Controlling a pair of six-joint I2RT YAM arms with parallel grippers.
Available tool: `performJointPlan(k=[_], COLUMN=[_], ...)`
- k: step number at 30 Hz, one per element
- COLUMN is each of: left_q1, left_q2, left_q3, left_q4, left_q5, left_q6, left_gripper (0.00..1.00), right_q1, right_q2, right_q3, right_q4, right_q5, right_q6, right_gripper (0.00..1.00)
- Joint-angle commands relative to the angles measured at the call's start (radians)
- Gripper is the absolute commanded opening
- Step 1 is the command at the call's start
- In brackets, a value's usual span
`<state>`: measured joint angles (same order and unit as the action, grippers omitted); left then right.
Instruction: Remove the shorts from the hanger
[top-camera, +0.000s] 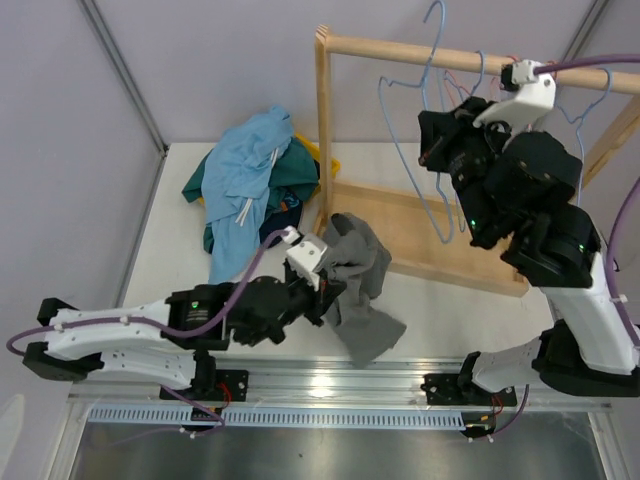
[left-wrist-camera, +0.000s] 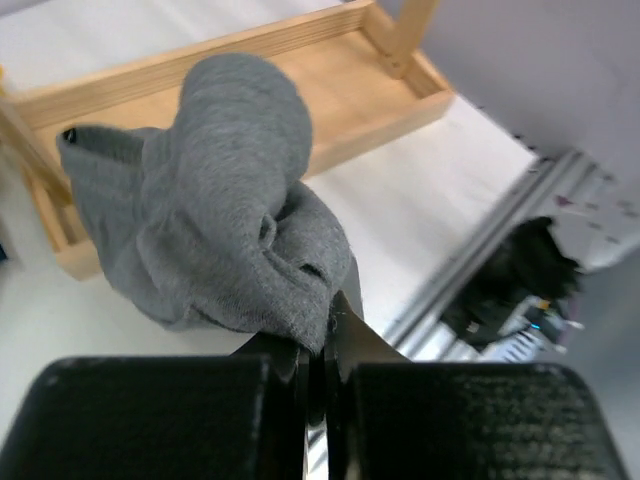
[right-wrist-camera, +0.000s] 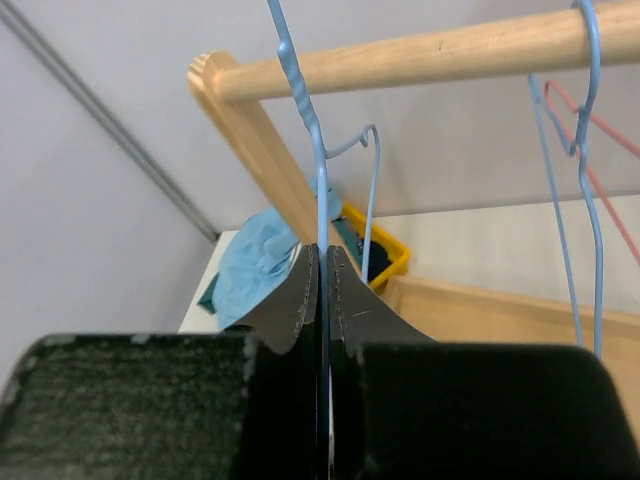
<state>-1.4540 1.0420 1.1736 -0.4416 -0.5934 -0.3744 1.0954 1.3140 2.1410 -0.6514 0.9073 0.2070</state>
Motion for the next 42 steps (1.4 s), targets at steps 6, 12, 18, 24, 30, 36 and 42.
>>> performJointPlan(k=[6,12,18,24,30,36,42], left_q1=[-0.128,-0.114,0.111,0.532,1.025,1.244,1.271], left_q2=[-0.068,-0.079,-0.103,-0.045,0.254,0.783,0.937], left_q3=[0.023,0.043,0.092,0.323,0.769,1.39,1.222], left_q4=[-0.137,-0.077,-0.051,-0.048,-0.071,-0.12,0.127], left_q5=[-0.209,-0.249,-0.113,0.101,0.459,0.711,0.826], left_q6=[-0.103,0.018,0.133,0.311,0.302,0.154,0.062], left_gripper=[0.0,0.0,0.0,0.0,0.0,0.0,0.0], right_q1=[-0.302,-0.407,-0.43,-0.428,-0.419,-0.41,-0.41], right_q2=[0.117,0.12,0.027,-0.087,-0.219,-0.393,-0.527], right_q3=[0.068,-0.116,-0.314,-0.481,-0.62,-0.812,-0.929], right_q4=[-0.02,0.038,0.073,0.073,0.049,0.019,-0.01], right_q5=[-0.267,-0.366,-0.416,-0.421,-0.406,-0.398,-0.386], right_q6=[0.057,0.121,0.189,0.233,0.281,0.342,0.371], right_gripper=[0.0,0.0,0.0,0.05,0.89,0.93,0.94])
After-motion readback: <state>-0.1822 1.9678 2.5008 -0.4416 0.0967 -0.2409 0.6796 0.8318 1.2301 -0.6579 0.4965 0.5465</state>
